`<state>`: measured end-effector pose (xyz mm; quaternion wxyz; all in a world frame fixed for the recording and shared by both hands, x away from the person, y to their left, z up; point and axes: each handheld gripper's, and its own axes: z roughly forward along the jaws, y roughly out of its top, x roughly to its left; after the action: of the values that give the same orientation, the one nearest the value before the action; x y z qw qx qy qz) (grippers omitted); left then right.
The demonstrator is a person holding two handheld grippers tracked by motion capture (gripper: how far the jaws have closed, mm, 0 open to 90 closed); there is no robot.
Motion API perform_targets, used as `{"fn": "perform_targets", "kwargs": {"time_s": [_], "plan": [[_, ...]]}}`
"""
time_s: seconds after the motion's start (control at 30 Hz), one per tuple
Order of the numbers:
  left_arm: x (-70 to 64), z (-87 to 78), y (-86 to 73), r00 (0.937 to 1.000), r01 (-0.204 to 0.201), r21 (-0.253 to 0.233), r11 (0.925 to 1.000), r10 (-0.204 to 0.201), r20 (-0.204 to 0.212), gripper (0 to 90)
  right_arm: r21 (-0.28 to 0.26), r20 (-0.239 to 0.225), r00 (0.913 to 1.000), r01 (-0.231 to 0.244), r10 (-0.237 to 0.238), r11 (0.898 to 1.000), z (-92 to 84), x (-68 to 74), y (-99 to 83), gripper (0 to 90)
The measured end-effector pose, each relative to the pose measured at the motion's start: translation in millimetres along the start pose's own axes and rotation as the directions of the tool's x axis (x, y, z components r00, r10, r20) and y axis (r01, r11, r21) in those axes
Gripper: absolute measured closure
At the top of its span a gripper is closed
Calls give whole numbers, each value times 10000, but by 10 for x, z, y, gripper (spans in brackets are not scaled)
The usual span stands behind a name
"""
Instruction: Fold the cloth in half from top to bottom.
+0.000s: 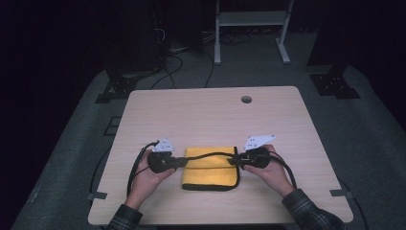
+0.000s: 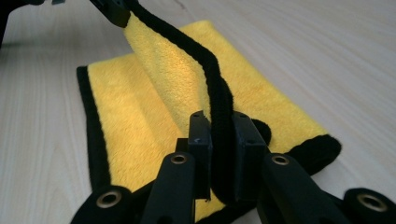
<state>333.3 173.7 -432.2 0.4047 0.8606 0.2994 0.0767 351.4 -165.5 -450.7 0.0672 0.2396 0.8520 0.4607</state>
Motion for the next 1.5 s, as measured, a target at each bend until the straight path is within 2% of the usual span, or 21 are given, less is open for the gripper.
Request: {"fn": "perform_targets", "kwargs": {"time_s": [0.2, 0.3, 0.37, 0.43, 0.53, 0.63, 0.8, 0.9, 1.0, 1.17, 1.23, 1.37, 1.5], "plan": [[-64, 12, -136, 9999, 91, 352, 9993, -96, 140, 838, 391, -296, 9995, 136, -124, 9991, 13, 115, -112, 773], [-89, 50, -211, 9997, 79, 765, 9970, -97, 220, 834, 676, -348, 9991, 249, -225, 9974, 39, 160, -179, 748], [-100, 78, -255, 9995, 97, 1031, 9946, -128, 297, 821, 911, -377, 9991, 225, -191, 9956, 48, 182, -215, 710], [-109, 91, -299, 9993, 86, 1170, 9931, -129, 363, 792, 894, -428, 9988, 256, -219, 9957, 38, 202, -247, 669], [-135, 47, -332, 9988, 172, 1038, 9944, -218, 434, 744, 900, -432, 9987, 306, -268, 9955, -35, 244, -255, 634], [-158, -66, -357, 9982, 129, 783, 9968, -174, 567, 710, 741, -458, 9986, 316, -283, 9967, -146, 275, -272, 624], [-183, -236, -389, 9975, 211, 170, 9996, -222, 678, 700, 207, -491, 9985, 233, -222, 9995, -400, 307, -310, 665], [-149, -284, -375, 9969, 298, -96, 9995, -290, 732, 730, -64, -185, 9998, 41, -42, 10000, -536, 277, -320, 690], [-110, -275, -309, 9978, 300, -281, 9992, -283, 592, 762, -191, 115, 9997, -205, 207, 9996, -575, 199, -327, 724], [-34, -155, -128, 9989, 242, -437, 9988, -224, 403, 780, -280, 223, 9991, -345, 351, 9990, -465, 81, -237, 754], [-18, -56, -63, 9988, 265, -471, 9985, -245, 433, 783, -256, 70, 9994, -341, 342, 9991, -360, 72, -184, 760], [-72, 164, -15, 9973, 147, -72, 9999, -141, 724, 782, -7, -284, 9995, -106, 106, 9999, -135, 130, -115, 763], [-176, 263, -108, 9951, -56, 513, 9987, 4, 992, 775, 697, -626, 9972, 447, -403, 9966, 68, 265, -124, 759]]}}
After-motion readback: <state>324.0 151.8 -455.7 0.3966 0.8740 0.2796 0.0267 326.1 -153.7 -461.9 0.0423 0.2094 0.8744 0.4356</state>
